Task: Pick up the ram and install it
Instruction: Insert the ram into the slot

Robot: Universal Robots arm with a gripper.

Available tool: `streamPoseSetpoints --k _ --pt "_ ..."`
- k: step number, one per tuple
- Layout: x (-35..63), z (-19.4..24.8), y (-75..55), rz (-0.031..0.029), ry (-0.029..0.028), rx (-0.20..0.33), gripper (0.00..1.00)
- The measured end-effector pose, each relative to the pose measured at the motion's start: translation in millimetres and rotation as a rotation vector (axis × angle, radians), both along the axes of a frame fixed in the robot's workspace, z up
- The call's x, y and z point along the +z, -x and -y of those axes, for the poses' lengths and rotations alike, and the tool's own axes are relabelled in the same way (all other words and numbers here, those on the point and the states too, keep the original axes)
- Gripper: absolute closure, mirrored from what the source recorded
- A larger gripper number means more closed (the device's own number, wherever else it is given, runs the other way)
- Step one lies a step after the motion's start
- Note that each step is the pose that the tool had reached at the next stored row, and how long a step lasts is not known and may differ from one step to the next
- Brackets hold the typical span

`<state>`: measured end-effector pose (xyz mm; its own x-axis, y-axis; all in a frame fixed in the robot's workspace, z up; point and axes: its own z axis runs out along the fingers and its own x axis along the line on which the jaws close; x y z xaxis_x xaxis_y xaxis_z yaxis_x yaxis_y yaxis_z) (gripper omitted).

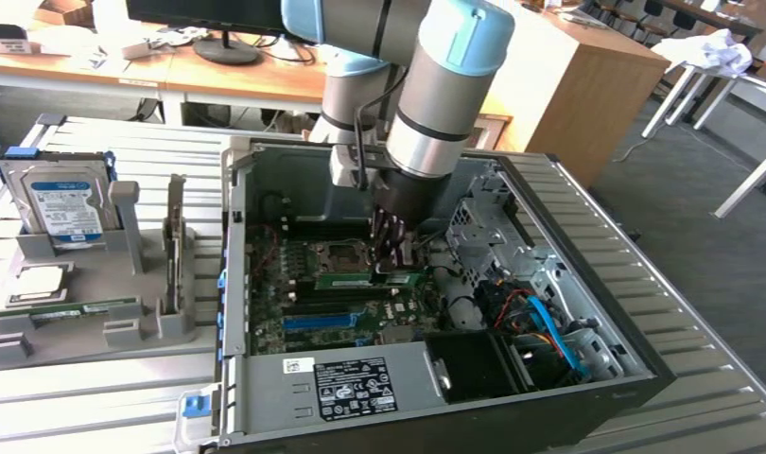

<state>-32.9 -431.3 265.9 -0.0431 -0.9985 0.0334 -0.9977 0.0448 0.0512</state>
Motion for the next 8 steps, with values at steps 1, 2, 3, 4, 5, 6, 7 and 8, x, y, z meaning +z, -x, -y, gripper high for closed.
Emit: streamPoseSetpoints --k 1,2,3,4,5,6,7,8 --pt "-0.3 -0.1 0.3 0.0000 -0.0001 0.000 0.87" --pt "-0.7 -0.2 0.3 0.0001 -0.0002 0.000 0.87" --pt "-1.1 -0.2 0.5 0.0001 -0.0002 0.000 0.87" --pt "-1.4 -0.2 1.0 0.0001 -0.0002 0.000 0.87" --pt "-1.8 -0.2 1.6 0.0001 -0.0001 0.000 0.87" --pt "-2.2 -0.2 2.2 0.0000 -0.0001 0.000 0.87" --pt "-2.6 -0.3 2.5 0.0000 -0.0002 0.000 0.87" --pt "-3.0 -0.4 2.6 0.0001 -0.0002 0.000 0.87"
